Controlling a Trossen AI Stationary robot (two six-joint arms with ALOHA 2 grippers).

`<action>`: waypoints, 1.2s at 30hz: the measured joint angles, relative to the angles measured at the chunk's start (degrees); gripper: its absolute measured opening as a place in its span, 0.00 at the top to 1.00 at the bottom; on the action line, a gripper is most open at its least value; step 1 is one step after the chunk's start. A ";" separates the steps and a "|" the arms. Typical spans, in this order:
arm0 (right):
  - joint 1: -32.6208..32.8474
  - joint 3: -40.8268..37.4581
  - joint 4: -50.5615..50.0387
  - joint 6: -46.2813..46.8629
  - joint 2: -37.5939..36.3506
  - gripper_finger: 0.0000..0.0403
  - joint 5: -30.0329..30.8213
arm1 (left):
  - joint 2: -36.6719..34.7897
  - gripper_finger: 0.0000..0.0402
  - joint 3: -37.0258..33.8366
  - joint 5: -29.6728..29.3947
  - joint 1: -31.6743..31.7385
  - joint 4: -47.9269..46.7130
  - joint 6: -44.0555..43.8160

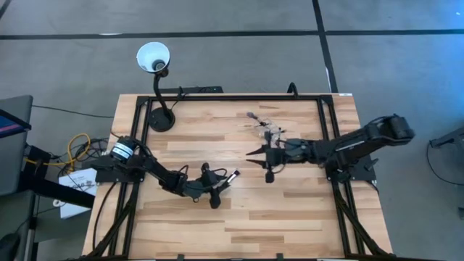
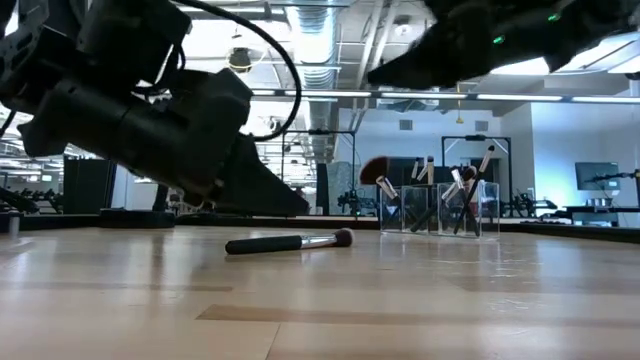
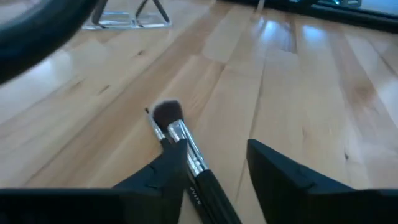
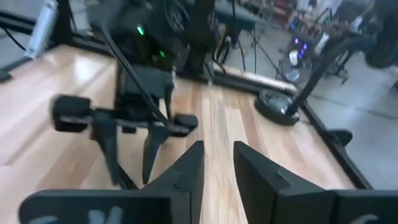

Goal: Sort items
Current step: Put the powder brush into the middle of the transparent organizer

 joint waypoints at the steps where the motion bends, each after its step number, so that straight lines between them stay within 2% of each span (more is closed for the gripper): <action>1: -0.50 0.89 0.06 0.00 1.81 0.80 -0.49 | 0.02 0.57 0.11 -0.28 -0.02 0.16 -0.34; 7: -2.20 5.25 -2.12 0.00 9.47 0.69 -5.22 | 1.41 0.44 1.23 -0.19 -0.07 0.34 -1.11; 12: -1.90 8.91 -3.21 0.41 13.65 0.60 -7.25 | 4.04 0.44 0.92 -0.89 -0.09 -0.81 -2.27; 16: -1.68 10.11 -3.01 0.42 15.16 0.55 -7.46 | 6.45 0.49 1.17 -2.81 -0.27 0.48 -3.58; 19: -1.72 10.18 -3.07 0.42 15.75 0.54 -7.42 | 7.12 0.57 1.23 -4.37 -0.39 0.54 -4.79; 26: -1.81 10.25 -3.39 0.44 17.30 0.54 -7.42 | 3.87 0.89 0.69 -2.54 0.00 -1.73 -3.14; 36: -1.79 10.17 -4.12 0.09 17.52 0.56 -7.42 | -4.04 0.89 -0.04 -3.19 0.28 -2.67 3.08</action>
